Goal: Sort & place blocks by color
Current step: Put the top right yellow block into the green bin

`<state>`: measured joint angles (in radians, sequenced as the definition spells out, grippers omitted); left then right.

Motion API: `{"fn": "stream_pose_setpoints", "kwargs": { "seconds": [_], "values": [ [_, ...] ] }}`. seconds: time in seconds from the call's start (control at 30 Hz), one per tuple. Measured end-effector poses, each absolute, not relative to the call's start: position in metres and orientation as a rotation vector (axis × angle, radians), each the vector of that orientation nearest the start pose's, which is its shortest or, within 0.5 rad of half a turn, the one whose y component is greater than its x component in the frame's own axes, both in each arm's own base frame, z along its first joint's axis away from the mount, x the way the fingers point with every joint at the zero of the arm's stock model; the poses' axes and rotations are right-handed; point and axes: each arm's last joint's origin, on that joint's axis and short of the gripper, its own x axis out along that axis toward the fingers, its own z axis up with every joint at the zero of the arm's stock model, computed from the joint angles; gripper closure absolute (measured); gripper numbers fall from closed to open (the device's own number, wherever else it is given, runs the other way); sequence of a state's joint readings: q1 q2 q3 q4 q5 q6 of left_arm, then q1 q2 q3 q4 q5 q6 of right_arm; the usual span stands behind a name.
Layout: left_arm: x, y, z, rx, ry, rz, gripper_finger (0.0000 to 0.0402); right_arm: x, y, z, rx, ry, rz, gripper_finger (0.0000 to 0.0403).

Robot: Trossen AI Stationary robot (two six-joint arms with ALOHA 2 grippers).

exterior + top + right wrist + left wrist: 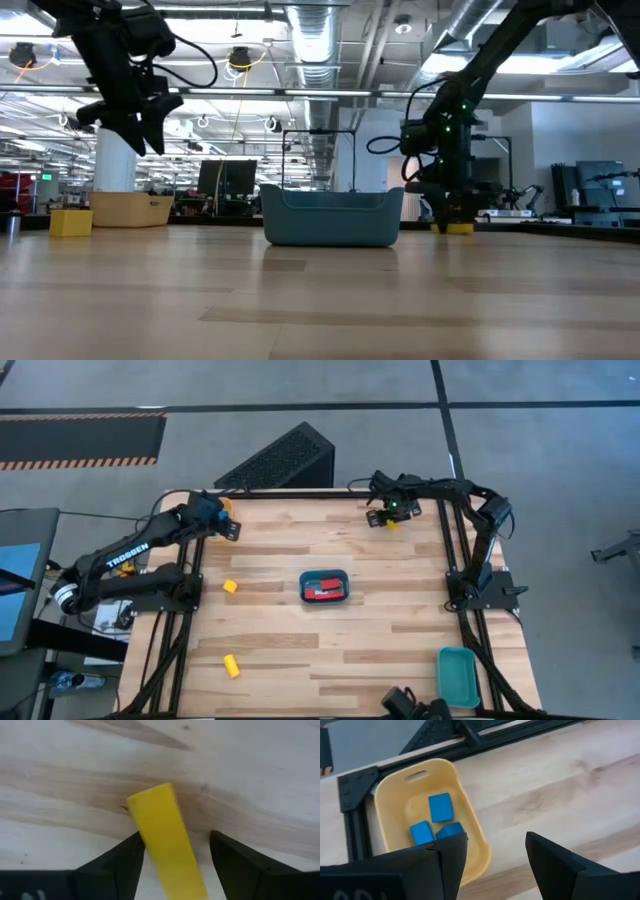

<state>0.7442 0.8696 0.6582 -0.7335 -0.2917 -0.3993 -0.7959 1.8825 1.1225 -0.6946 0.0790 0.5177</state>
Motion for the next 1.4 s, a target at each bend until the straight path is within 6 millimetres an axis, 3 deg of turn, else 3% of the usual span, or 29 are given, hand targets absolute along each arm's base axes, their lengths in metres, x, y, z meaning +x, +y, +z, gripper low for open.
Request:
{"fn": "stream_pose_setpoints", "kwargs": {
  "seconds": [0.17, 0.4, 0.67, 0.83, 1.03, 1.13, 1.4],
  "values": [
    [0.119, 0.110, 0.238, -0.497, 0.742, 1.074, 0.0211, 0.231, -0.237, 0.133, 0.941, 1.208, -1.057, 0.0198],
    [0.137, 0.114, 0.247, -0.444, 0.621, 0.819, 0.0211, 0.235, -0.226, 0.150, 0.963, 1.174, -0.942, 0.0324],
    [0.175, 0.132, 0.249, -0.540, 0.389, 0.483, 0.0211, 0.258, -0.204, 0.200, 0.798, 0.931, -0.817, 0.0326],
    [0.197, 0.146, 0.237, -0.604, 0.335, 0.381, 0.0211, 0.297, -0.162, 0.232, 0.364, 0.777, -0.690, 0.0326],
    [0.218, 0.159, 0.226, -0.673, 0.250, 0.253, 0.0212, 0.336, -0.105, 0.251, -0.126, 0.649, -0.539, 0.0323],
    [0.224, 0.163, 0.224, -0.682, 0.216, 0.219, 0.0212, 0.348, -0.091, 0.253, -0.183, 0.627, -0.541, 0.0315],
    [0.236, 0.169, 0.226, -0.691, 0.137, 0.117, 0.0212, 0.383, -0.082, 0.267, -0.266, 0.612, -0.534, 0.0313]
  ]
}}
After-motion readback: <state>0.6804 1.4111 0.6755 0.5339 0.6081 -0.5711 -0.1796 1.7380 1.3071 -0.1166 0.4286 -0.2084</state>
